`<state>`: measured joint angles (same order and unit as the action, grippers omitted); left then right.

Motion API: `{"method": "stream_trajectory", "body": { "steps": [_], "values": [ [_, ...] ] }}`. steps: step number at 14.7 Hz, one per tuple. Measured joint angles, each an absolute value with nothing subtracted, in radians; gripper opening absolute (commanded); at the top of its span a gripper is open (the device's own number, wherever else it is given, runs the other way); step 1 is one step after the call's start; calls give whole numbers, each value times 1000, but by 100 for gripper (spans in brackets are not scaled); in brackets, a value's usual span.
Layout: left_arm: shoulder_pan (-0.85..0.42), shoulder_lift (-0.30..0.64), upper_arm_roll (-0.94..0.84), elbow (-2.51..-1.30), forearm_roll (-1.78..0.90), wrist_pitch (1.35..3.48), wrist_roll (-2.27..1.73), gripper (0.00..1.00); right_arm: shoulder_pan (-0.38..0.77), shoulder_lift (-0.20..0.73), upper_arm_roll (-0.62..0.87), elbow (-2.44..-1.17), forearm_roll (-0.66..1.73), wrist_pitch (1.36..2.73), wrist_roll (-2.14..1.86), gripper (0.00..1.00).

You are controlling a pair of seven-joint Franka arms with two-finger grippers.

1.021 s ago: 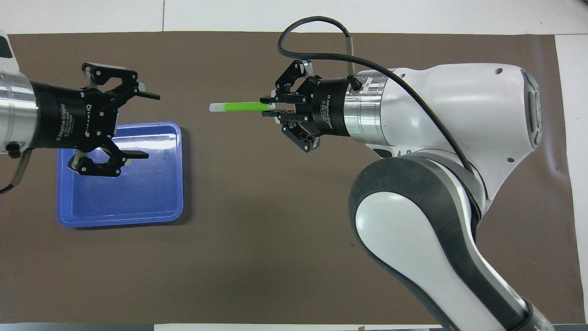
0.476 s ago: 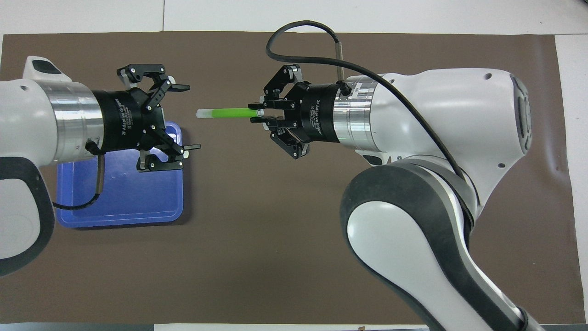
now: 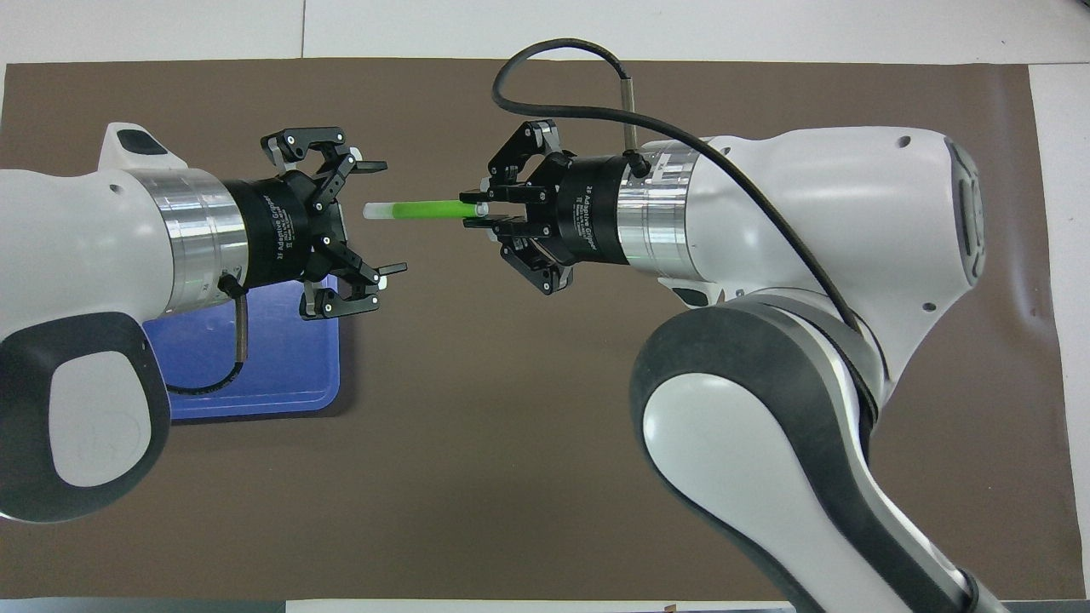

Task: Right arm passes pens to left for tray arrangement
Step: 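Carry the green pen toward center while the left gripper reaches it, then close the left gripper on the green pen beside the right gripper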

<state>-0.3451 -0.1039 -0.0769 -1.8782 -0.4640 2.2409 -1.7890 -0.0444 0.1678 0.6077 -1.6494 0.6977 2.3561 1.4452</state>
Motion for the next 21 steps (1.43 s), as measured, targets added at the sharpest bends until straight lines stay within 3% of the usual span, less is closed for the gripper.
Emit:
{"method": "stream_trajectory", "body": {
  "steps": [4,10,11,17,18,19,20,21],
  "values": [
    [-364,-104,-78,-1910,-464,2307,-1790,87,-44,168,608,-1649,698,2356,1445,0],
    [-364,-104,-77,-1911,-464,2314,-1791,39,-31,168,609,-1649,698,2356,1445,0],
    [-364,-104,-77,-1911,-464,2315,-1791,36,-31,168,609,-1649,698,2356,1445,0],
    [-364,-104,-75,-1908,-464,2319,-1791,35,-31,168,609,-1649,698,2357,1445,0],
    [-364,-105,-75,-1908,-464,2319,-1791,29,-31,168,609,-1648,698,2357,1445,0],
    [-364,-105,-75,-1908,-464,2319,-1791,7,-31,168,609,-1648,698,2357,1445,0],
    [-364,-105,-76,-1908,-464,2318,-1791,0,-31,169,609,-1648,698,2362,1445,0],
    [-364,-105,-76,-1908,-464,2318,-1791,0,-31,169,609,-1648,698,2362,1445,0]
  ]
}}
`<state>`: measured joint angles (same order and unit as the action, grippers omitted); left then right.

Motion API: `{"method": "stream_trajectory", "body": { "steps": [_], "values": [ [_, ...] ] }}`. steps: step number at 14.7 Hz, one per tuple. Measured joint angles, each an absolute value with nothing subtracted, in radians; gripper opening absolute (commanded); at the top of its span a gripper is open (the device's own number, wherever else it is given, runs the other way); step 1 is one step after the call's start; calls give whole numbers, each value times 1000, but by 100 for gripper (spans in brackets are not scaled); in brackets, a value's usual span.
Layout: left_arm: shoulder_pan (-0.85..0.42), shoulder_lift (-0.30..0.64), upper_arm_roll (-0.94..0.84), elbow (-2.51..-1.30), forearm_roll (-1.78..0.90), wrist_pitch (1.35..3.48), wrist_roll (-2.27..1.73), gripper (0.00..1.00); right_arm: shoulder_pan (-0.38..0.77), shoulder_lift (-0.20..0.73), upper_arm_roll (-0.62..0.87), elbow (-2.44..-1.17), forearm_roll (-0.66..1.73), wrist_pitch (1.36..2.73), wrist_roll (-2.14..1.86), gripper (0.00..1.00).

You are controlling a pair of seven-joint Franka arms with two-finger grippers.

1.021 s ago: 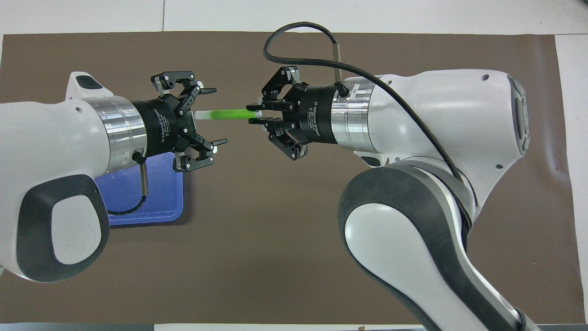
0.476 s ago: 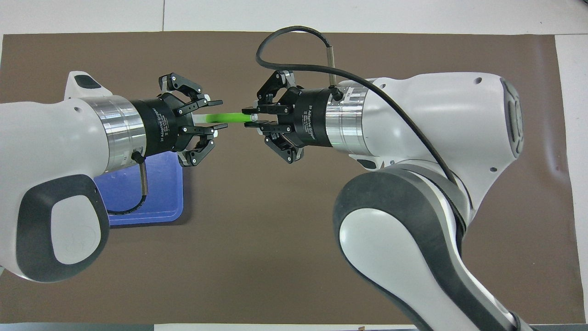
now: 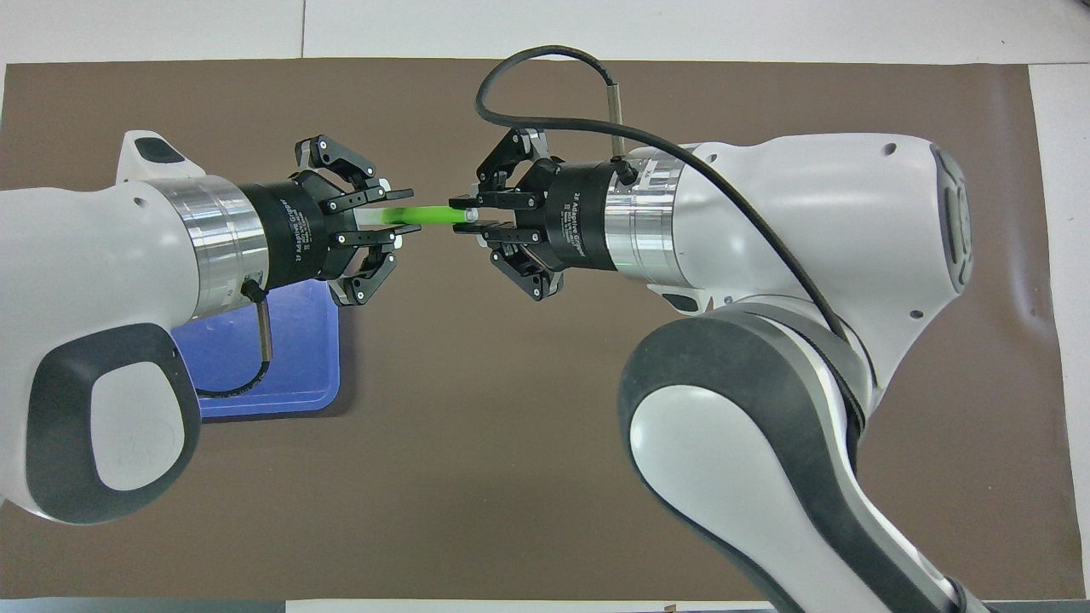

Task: Right arm passes pens to left for tray arrangement
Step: 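Close the left gripper on the green pen beside the right gripper, then open the right gripper and withdraw while the left gripper carries the pen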

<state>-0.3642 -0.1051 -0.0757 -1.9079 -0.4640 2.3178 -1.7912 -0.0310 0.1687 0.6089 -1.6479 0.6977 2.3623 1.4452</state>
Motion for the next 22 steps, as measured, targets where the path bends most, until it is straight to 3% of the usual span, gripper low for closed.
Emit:
{"method": "stream_trajectory", "body": {
  "steps": [12,13,14,22],
  "values": [
    [-365,-106,-78,-1909,-463,2315,-1771,0,-32,172,609,-1646,698,2370,1445,0],
    [-365,-106,-78,-1909,-463,2315,-1771,0,-32,172,609,-1646,698,2370,1445,60],
    [-365,-106,-78,-1909,-463,2315,-1771,0,-32,173,609,-1645,698,2370,1445,100],
    [-361,-106,-67,-1906,-463,2322,-1780,0,-37,173,601,-1645,591,2348,1445,100]
  ]
}}
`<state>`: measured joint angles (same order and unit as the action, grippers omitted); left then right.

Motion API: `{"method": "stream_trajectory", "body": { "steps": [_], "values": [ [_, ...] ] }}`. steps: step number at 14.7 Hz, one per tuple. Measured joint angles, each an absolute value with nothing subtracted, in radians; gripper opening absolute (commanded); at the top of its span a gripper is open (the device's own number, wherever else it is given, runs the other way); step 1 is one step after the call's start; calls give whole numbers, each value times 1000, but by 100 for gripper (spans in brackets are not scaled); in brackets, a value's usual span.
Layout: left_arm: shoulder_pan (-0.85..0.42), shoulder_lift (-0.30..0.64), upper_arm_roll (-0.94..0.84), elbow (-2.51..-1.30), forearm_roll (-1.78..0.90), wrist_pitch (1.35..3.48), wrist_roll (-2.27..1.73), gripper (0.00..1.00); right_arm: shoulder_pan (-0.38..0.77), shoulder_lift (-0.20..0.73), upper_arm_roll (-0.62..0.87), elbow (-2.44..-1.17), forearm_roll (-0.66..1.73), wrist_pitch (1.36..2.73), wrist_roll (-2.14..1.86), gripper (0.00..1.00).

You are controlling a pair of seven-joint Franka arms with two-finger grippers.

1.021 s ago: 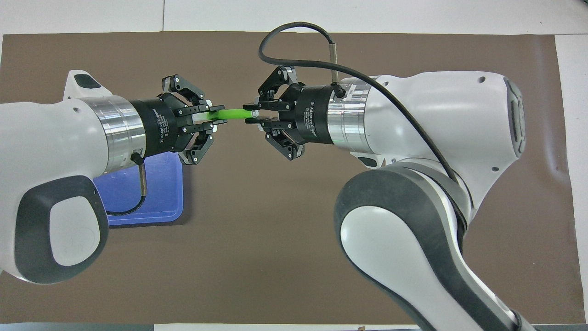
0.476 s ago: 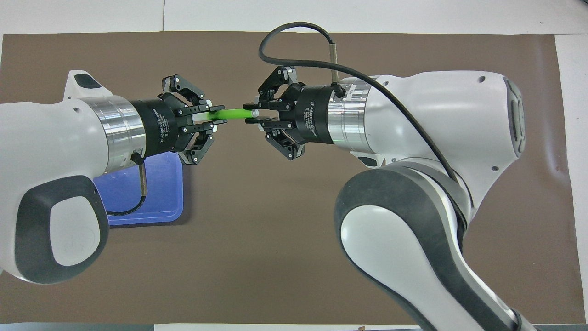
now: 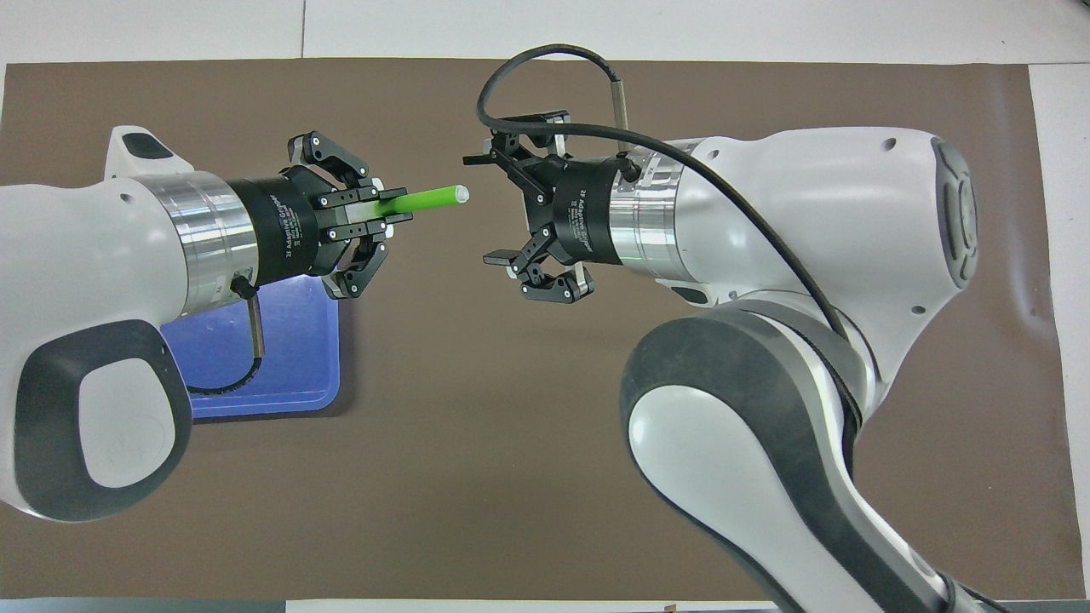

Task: Right arm passes pens to left for tray arrangement
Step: 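Open the right gripper and withdraw while the left gripper carries the pen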

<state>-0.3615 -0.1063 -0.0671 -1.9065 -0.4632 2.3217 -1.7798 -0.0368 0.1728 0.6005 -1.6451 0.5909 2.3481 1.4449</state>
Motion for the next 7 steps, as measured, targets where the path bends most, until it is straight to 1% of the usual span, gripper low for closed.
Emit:
{"method": "stream_trajectory", "body": {
  "steps": [4,7],
  "values": [
    [-326,-106,-59,-1908,-462,2307,-1693,0,-42,161,546,-1644,470,2270,1417,100],
    [-245,-107,-55,-1908,-462,2204,-1486,0,-44,149,486,-1644,465,2215,1315,100]
  ]
}}
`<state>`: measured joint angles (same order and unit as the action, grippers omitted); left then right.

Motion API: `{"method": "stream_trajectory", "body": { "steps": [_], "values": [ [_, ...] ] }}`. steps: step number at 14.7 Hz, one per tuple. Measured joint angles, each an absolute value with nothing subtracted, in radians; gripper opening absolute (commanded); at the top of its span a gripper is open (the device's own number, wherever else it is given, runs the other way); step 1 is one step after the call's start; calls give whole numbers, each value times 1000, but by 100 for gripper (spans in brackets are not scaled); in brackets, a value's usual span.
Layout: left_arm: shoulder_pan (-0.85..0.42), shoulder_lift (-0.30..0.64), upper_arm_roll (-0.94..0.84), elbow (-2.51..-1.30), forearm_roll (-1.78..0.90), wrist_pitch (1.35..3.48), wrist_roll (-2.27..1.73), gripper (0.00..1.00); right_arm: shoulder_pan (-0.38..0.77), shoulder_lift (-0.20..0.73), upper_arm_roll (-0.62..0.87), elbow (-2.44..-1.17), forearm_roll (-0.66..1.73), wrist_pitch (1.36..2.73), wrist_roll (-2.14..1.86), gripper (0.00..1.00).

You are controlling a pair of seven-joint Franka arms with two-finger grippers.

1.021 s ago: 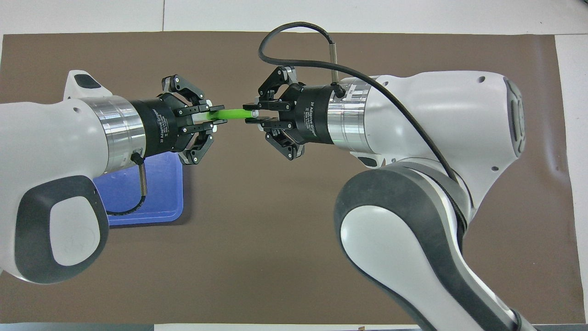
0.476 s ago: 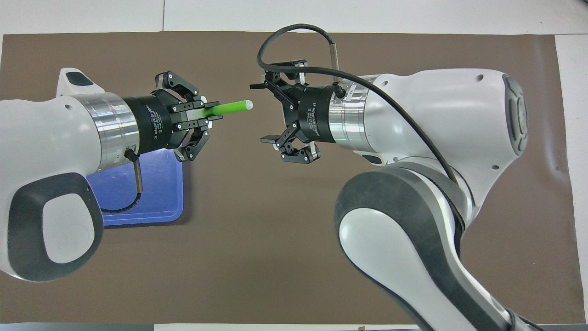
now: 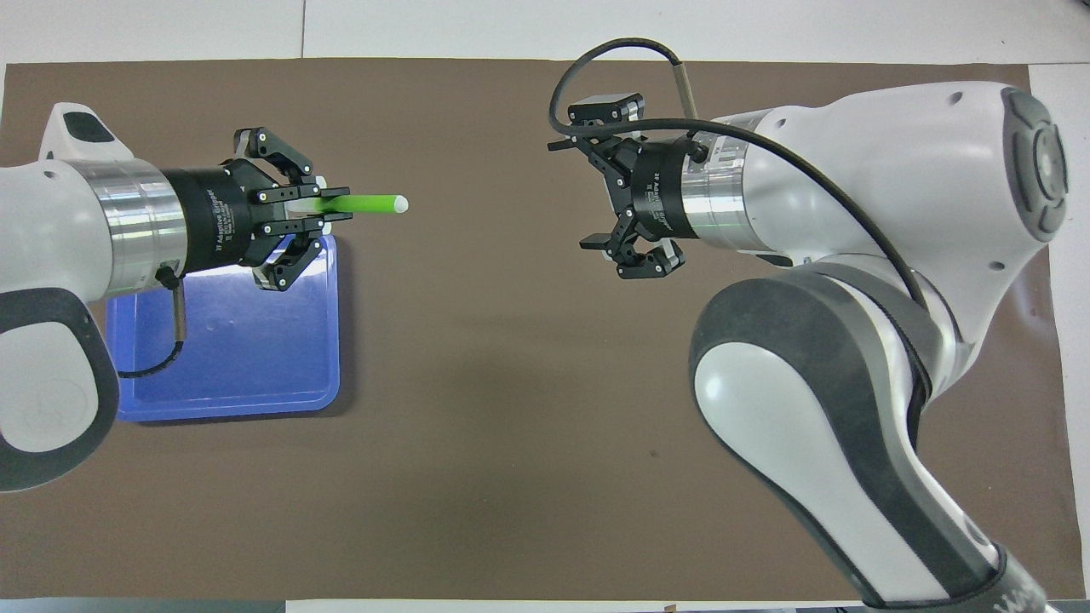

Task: Right arm passes pens to left for tray arrangement

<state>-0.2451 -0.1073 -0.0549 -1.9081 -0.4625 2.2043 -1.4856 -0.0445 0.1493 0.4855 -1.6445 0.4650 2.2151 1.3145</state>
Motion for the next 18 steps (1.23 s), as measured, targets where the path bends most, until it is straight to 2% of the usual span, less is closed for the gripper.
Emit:
{"method": "stream_trajectory", "body": {
  "steps": [5,10,14,18],
  "values": [
    [-95,-108,-50,-1920,-462,2038,-1068,0,-46,137,398,-1646,386,2127,1150,100],
    [30,-91,-47,-2006,-444,1975,-610,0,-46,102,281,-1719,307,2052,873,100],
    [45,10,-48,-2023,-315,1974,-302,0,-47,64,204,-1794,154,1985,619,100],
    [46,119,-50,-2022,-273,2053,-94,0,-47,56,160,-1855,4,1978,414,100]
  ]
}}
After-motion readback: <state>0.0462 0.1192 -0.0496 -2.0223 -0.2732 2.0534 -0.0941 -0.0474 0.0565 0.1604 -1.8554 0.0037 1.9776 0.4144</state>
